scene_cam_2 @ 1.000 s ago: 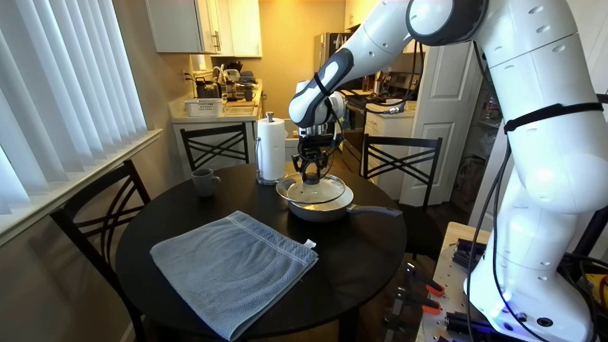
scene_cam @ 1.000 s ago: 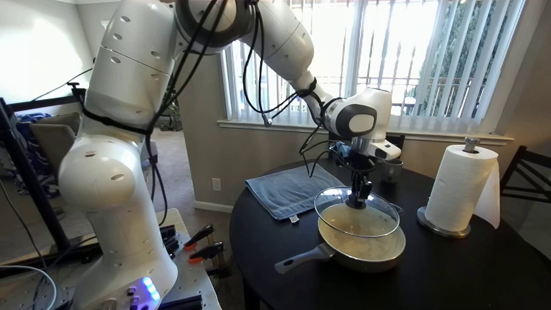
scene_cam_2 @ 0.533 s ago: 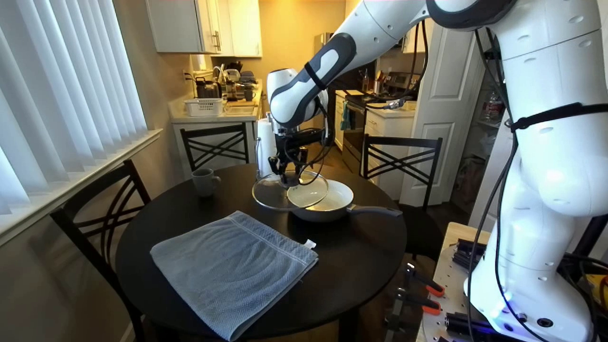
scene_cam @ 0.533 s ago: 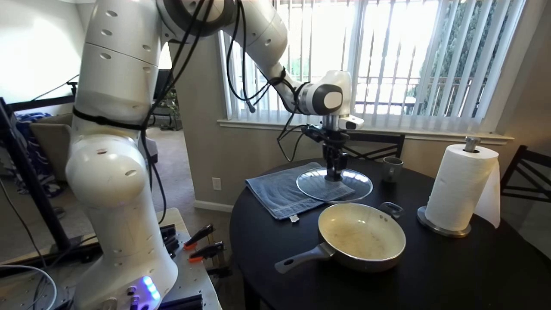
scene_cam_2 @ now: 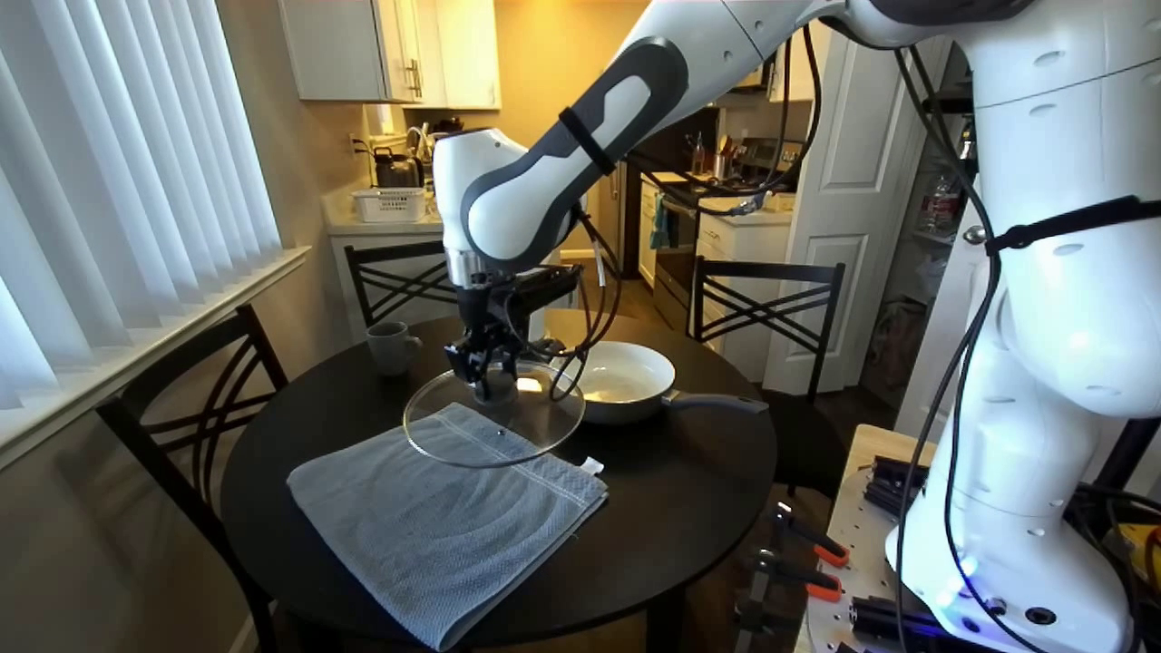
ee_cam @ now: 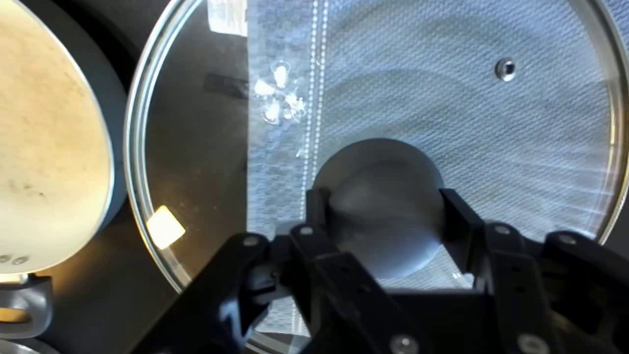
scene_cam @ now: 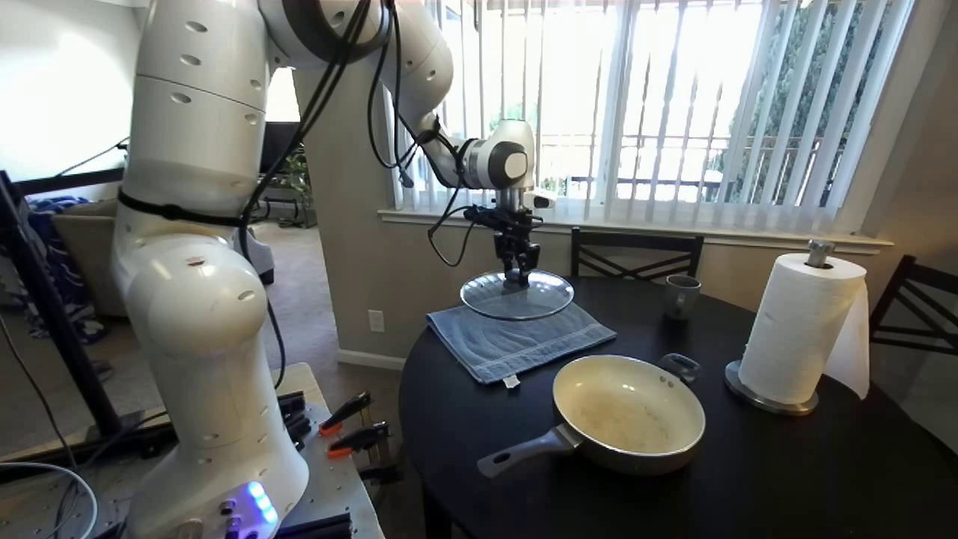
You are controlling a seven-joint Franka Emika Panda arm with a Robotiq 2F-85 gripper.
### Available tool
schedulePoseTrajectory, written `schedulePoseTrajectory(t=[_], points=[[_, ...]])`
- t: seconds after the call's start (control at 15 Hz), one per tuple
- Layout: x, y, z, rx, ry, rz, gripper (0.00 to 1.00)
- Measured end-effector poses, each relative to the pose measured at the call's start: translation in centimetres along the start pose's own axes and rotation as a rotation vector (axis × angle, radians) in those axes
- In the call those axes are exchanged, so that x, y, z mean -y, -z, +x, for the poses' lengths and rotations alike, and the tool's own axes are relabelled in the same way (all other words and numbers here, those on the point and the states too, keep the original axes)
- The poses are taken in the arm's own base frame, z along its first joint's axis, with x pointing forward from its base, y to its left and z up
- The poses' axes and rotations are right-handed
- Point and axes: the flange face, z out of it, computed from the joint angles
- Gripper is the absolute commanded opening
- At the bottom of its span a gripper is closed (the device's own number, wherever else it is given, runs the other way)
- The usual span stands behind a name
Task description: Pick up the clear pan lid and put it on the blue towel
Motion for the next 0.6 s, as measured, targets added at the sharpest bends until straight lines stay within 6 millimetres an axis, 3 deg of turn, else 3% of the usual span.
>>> schedulePoseTrajectory(t=[0.33,0.6], points=[[6.6,-1.7,-2.2,-0.011,0.155,-0.041,0.33],[9.2,-5.3,-2.5,-0.006,0.176,-0.079,0.33]])
